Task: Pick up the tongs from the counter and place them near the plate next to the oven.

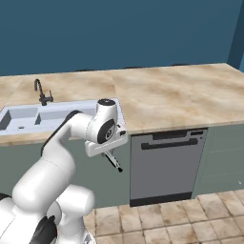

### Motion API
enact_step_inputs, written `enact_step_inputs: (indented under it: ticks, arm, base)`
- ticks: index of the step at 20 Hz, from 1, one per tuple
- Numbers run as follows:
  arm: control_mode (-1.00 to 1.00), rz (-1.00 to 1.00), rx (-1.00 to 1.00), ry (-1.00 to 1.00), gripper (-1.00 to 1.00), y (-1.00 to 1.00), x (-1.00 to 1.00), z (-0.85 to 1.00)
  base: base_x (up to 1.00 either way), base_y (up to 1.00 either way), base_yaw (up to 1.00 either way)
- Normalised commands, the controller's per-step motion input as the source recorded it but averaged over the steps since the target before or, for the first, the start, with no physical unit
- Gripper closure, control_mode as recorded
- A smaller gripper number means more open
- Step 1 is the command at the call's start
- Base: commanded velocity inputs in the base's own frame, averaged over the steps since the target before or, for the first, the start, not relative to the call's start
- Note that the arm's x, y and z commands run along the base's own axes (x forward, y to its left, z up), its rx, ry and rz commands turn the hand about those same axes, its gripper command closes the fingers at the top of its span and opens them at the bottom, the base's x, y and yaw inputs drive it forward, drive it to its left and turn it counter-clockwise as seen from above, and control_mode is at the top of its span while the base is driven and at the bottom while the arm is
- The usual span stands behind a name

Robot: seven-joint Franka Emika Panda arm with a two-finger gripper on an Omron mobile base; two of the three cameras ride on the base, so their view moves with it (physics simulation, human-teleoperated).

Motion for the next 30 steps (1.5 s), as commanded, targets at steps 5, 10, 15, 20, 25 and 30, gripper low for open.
enact_step_inputs:
  ticks: [5,10,15,20,25,30]
  arm:
    - [1.00,0.00,0.00,0.00,1.00,0.00,0.00,0.00]
    - [1.00,0.00,0.00,0.00,1.00,0.00,0.00,0.00]
    - [1.00,0.00,0.00,0.00,1.00,0.00,0.00,0.00]
    - [1.00,0.00,0.00,0.00,1.00,0.00,0.00,0.00]
    - [1.00,0.00,0.00,0.00,1.00,0.00,0.00,0.00]
    - [1.00,0.00,0.00,0.00,1.00,0.00,0.00,0.00]
  base:
    - [0.61,-0.51,0.00]
    - [0.52,-0.48,0.10]
    - [0.56,-0.50,0.06]
    - [0.57,-0.49,0.09]
    - [0.56,-0.46,0.13]
    - [0.55,-0.55,0.03]
